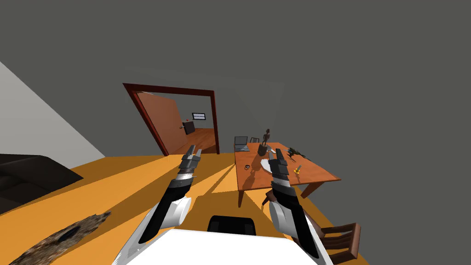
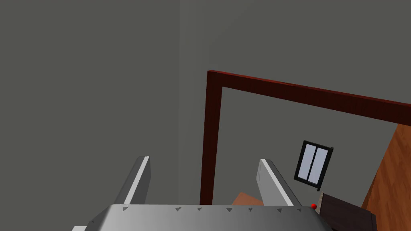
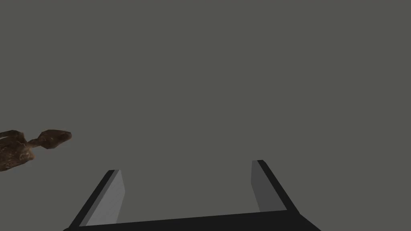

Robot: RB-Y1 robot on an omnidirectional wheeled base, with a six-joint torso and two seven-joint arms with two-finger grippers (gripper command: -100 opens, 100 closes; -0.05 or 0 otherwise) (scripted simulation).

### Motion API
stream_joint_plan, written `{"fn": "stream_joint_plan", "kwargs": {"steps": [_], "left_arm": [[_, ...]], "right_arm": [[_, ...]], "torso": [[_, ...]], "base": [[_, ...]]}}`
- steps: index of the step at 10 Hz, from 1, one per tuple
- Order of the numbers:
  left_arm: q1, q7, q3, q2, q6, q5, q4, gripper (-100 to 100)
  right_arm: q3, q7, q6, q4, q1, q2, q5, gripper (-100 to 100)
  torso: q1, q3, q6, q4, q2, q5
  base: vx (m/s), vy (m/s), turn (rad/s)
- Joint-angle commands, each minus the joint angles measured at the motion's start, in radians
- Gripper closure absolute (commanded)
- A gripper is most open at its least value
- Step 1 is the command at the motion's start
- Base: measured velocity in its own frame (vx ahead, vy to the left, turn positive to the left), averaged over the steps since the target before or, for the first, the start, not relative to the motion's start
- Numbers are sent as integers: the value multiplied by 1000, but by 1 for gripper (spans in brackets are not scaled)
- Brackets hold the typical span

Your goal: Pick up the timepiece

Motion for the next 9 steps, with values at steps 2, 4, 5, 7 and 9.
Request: {"fn": "stream_joint_plan", "kwargs": {"steps": [2, 4, 5, 7, 9], "left_arm": [[0, 0, 0, 0, 0, 0, 0, 0], [0, 0, 0, 0, 0, 0, 0, 0], [0, 0, 0, 0, 0, 0, 0, 0], [0, 0, 0, 0, 0, 0, 0, 0], [0, 0, 0, 0, 0, 0, 0, 0]], "right_arm": [[-24, -8, 16, 22, 6, -67, -8, -100], [-59, -21, 42, 55, 14, -124, -21, -100], [-81, -30, 60, 76, 17, -149, -30, -100], [-135, -55, 103, 126, 24, -195, -52, -100], [-166, -71, 130, 155, 26, -216, -66, -100]], "torso": [[1, 0, 0, 0, 0, 0], [4, 1, 0, 0, 1, 1], [5, 1, 0, 0, 1, 1], [5, 0, 0, 0, 0, 1], [7, -1, 0, 0, -2, 1]], "base": [[-13, 31, 19], [-20, 83, 26], [-9, 82, 34], [10, 92, 47], [32, 96, 28]]}}
